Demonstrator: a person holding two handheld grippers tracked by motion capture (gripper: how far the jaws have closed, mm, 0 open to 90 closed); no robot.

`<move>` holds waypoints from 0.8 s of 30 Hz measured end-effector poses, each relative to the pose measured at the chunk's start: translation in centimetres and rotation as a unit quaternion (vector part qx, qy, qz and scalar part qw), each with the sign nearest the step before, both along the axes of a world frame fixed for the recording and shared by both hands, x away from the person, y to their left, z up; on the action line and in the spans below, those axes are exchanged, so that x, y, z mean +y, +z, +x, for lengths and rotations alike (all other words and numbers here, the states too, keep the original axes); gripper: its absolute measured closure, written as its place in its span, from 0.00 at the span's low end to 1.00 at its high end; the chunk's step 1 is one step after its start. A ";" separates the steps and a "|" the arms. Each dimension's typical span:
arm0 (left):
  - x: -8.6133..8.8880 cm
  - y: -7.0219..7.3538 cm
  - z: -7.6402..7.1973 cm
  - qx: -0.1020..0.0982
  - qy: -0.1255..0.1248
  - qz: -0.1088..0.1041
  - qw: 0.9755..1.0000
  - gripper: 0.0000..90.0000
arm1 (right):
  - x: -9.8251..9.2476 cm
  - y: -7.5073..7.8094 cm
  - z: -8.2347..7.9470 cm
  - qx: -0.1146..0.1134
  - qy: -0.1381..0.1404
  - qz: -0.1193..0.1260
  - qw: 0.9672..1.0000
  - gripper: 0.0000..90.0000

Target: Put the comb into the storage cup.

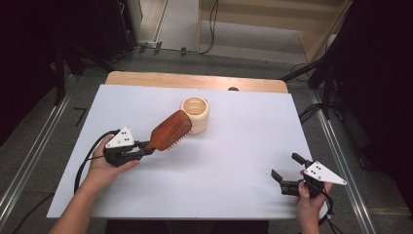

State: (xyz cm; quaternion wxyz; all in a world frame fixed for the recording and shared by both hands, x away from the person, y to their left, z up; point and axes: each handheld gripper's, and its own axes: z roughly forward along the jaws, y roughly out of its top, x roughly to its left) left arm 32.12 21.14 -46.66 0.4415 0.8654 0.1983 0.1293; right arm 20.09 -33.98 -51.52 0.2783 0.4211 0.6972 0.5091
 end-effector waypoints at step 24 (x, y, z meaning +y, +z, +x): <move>-1.2 -0.4 -2.4 -0.026 0.049 -0.060 0.997 0.80 | 5.8 3.9 1.3 0.011 0.082 0.026 0.996 0.00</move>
